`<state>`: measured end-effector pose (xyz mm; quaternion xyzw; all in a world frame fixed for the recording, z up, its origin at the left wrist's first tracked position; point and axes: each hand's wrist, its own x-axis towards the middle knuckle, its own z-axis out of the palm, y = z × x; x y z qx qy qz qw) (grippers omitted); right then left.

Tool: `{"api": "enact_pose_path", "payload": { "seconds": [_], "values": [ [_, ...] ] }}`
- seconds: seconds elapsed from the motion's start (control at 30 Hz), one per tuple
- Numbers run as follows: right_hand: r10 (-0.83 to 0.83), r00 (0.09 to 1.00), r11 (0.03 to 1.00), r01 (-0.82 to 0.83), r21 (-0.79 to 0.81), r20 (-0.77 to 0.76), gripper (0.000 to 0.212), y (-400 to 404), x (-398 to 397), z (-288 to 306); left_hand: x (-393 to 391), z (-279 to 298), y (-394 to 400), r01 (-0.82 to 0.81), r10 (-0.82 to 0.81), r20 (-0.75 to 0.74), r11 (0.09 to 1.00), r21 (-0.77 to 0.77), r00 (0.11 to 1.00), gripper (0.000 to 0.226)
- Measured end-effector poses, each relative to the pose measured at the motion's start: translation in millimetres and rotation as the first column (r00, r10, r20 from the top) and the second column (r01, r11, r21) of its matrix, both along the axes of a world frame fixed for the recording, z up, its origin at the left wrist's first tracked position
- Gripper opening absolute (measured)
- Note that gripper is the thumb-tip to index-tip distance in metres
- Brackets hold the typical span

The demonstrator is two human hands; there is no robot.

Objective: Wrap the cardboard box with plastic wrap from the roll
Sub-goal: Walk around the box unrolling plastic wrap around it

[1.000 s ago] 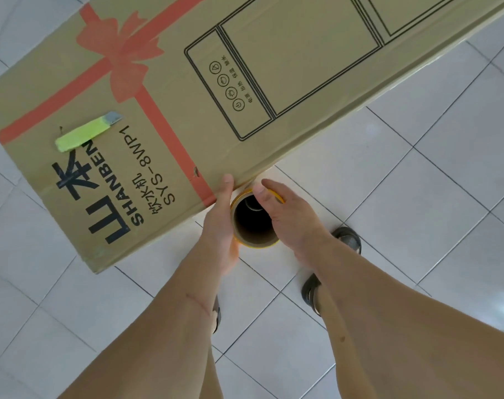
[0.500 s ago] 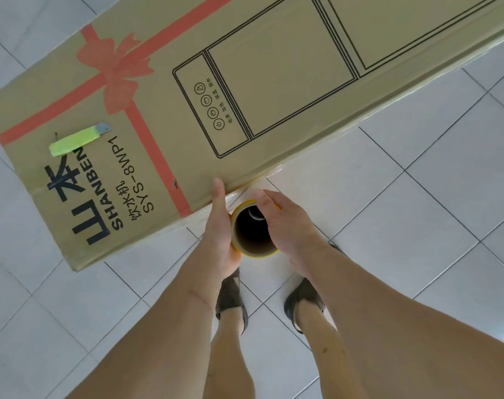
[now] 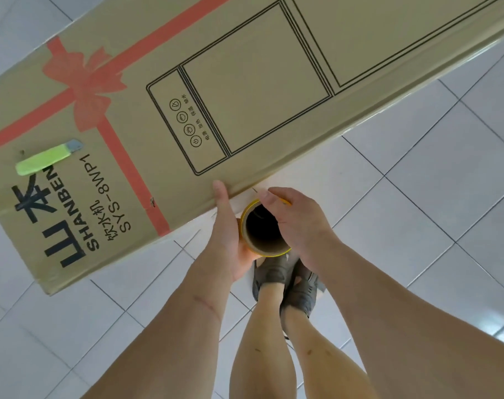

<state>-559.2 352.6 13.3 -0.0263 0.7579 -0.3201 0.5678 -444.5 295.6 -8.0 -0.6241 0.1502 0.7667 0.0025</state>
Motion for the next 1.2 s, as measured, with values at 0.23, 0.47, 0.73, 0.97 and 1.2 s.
{"api": "enact_pose_path", "payload": {
  "seconds": [0.23,0.47,0.73,0.97,1.2],
  "values": [
    [-0.079,0.997,0.997,0.079,0.018,0.013,0.035,0,-11,8,-22,-1,-11,0.049,-0.048,0.098,0.999,-0.008,0.994,0.106],
    [-0.24,0.971,0.97,0.24,0.041,-0.015,0.02,-10,-41,7,-46,6,-2,0.05,-0.05,0.0,0.995,0.084,0.999,0.114],
    [-0.21,0.97,0.975,0.199,0.098,0.123,0.029,-5,-64,13,-73,-3,-12,0.148,-0.144,0.071,0.987,-0.055,0.987,0.096],
    [-0.077,0.997,0.996,0.076,0.046,0.025,0.023,6,-93,6,-87,-3,3,0.131,-0.131,-0.019,0.991,0.025,0.991,0.122],
    [-0.177,0.969,0.983,0.167,0.073,0.169,0.056,14,-108,8,-120,0,4,0.063,-0.06,0.076,0.998,-0.03,0.995,0.098]
  ]
}}
